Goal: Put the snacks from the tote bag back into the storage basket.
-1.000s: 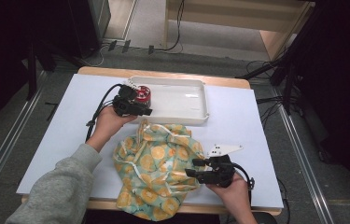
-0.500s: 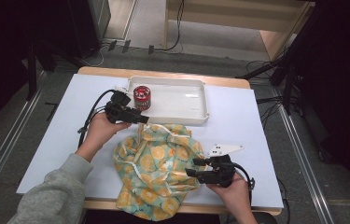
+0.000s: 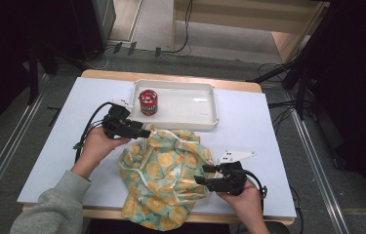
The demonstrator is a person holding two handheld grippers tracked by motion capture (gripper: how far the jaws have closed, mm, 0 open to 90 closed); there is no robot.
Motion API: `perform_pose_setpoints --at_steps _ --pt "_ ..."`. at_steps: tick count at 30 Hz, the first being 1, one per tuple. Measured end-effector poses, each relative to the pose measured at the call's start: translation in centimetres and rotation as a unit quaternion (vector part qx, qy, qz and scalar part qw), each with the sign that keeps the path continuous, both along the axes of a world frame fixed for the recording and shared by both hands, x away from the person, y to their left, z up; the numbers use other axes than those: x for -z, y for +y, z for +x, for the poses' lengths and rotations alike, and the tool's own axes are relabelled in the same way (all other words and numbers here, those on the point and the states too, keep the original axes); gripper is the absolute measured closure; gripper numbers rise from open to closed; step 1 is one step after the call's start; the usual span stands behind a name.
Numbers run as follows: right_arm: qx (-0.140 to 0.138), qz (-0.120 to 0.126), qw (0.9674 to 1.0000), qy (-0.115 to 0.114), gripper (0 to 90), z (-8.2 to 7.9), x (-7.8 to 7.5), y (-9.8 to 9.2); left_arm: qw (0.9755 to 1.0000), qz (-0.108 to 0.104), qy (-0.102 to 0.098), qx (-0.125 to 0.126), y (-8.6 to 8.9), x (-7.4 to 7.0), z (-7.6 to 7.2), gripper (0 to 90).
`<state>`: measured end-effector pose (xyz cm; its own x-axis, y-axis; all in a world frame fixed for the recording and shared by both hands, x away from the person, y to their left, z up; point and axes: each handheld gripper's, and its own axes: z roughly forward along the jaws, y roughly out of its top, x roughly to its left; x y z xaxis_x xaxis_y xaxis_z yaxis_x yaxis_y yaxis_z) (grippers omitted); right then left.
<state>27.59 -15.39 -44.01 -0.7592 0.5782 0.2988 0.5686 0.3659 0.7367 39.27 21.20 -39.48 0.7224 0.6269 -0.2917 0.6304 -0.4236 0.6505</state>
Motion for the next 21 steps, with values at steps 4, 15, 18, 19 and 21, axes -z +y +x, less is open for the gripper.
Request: perform_pose_setpoints --at_steps 4,15,18,19,21 --pt "0.001 0.001 1.0000 0.001 45.2 0.0 0.0 -0.1 1.0000 0.003 0.001 0.004 0.4 0.2 -0.9 40.0" --pt "0.005 0.005 1.0000 -0.001 43.0 0.1 -0.2 -0.5 0.9999 -0.001 0.007 0.010 2.2 0.2 -2.8 36.1" --pt "0.007 0.005 1.0000 -0.002 42.8 0.1 -0.2 -0.7 0.9999 -0.001 0.005 0.011 2.5 0.3 -3.3 35.9" --pt "0.007 0.006 1.0000 -0.003 42.7 0.1 -0.3 -0.7 0.9999 -0.003 0.005 0.011 2.6 0.3 -3.4 35.8" --pt "0.008 0.006 1.0000 -0.003 42.6 0.2 -0.3 -0.8 0.9999 0.000 0.003 0.014 2.9 0.4 -3.7 35.3"
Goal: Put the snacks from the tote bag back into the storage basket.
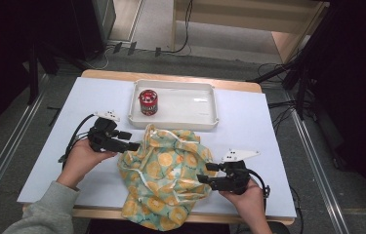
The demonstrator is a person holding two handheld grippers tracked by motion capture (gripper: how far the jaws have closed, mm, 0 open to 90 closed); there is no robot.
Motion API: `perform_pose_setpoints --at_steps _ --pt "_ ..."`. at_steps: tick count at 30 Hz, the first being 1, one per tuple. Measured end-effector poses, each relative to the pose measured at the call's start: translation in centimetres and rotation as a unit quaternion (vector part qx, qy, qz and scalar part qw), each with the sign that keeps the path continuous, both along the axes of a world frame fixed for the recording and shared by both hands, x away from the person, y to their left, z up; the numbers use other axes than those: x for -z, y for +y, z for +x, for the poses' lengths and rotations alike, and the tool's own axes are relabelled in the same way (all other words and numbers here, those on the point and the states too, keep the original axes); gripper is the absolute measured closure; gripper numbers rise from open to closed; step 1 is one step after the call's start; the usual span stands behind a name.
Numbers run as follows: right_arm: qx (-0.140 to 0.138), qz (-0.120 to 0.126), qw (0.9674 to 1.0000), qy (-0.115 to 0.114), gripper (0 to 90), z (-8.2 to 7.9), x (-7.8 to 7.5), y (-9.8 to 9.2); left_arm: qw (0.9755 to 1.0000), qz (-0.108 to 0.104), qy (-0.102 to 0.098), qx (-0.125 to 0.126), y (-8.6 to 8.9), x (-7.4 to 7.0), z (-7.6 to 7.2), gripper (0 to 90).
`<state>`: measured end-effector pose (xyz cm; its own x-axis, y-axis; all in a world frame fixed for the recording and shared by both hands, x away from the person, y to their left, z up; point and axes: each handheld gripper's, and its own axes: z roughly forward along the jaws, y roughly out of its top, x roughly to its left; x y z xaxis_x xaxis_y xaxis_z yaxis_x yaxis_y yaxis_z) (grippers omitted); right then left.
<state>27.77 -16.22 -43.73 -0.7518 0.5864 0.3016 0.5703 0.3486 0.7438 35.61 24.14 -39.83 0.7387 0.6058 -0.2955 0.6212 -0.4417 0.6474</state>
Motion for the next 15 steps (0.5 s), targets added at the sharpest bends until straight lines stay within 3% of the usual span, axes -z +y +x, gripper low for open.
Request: perform_pose_setpoints --at_steps 10,15 --pt "0.009 0.000 1.0000 -0.002 42.2 0.2 -0.1 -0.5 1.0000 0.000 0.004 -0.001 1.0 0.6 -0.9 33.7" --pt "0.010 0.001 0.9999 -0.002 42.1 0.4 0.0 -0.8 1.0000 -0.004 -0.004 0.003 1.6 0.7 -1.4 33.3"
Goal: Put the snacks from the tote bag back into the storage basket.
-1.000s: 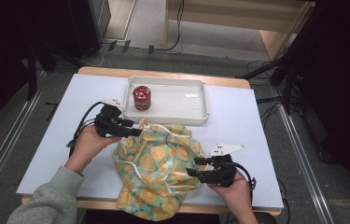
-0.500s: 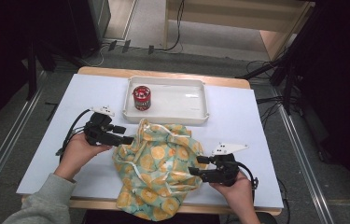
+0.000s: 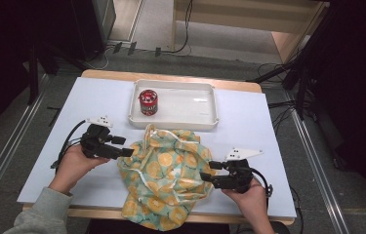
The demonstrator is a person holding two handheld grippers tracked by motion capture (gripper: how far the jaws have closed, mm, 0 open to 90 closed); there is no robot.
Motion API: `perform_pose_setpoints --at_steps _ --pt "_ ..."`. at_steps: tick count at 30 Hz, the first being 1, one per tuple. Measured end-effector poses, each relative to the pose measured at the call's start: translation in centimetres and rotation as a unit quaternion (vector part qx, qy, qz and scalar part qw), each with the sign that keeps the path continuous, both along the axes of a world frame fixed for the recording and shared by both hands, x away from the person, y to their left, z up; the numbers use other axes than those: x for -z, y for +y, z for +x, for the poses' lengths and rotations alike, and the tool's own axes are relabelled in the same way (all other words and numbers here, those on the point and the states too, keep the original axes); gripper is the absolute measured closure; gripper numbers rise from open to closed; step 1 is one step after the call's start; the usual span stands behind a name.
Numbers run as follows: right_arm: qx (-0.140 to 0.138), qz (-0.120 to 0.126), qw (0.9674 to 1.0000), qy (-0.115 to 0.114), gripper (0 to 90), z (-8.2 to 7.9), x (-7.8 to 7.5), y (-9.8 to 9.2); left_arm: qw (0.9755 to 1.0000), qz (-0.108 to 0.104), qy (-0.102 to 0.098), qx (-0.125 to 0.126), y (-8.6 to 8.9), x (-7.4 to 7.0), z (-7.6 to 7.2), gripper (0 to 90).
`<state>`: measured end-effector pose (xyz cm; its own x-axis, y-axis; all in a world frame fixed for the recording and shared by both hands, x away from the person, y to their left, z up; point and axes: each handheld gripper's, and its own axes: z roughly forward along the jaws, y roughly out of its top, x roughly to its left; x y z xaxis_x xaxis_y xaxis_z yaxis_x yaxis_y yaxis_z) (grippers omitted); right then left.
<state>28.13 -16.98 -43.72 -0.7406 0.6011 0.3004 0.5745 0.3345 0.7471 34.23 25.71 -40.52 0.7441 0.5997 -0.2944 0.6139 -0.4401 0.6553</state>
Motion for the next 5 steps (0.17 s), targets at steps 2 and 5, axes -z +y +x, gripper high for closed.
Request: perform_pose_setpoints --at_steps 2,5 --pt "0.001 0.006 1.0000 0.002 41.4 0.10 0.01 -0.13 1.0000 -0.003 -0.002 0.004 0.19 0.13 -0.08 33.2" --pt "0.005 0.009 0.9999 0.004 39.8 0.18 -0.03 -0.27 0.9998 -0.020 -0.003 0.005 0.51 0.41 -0.02 29.3"
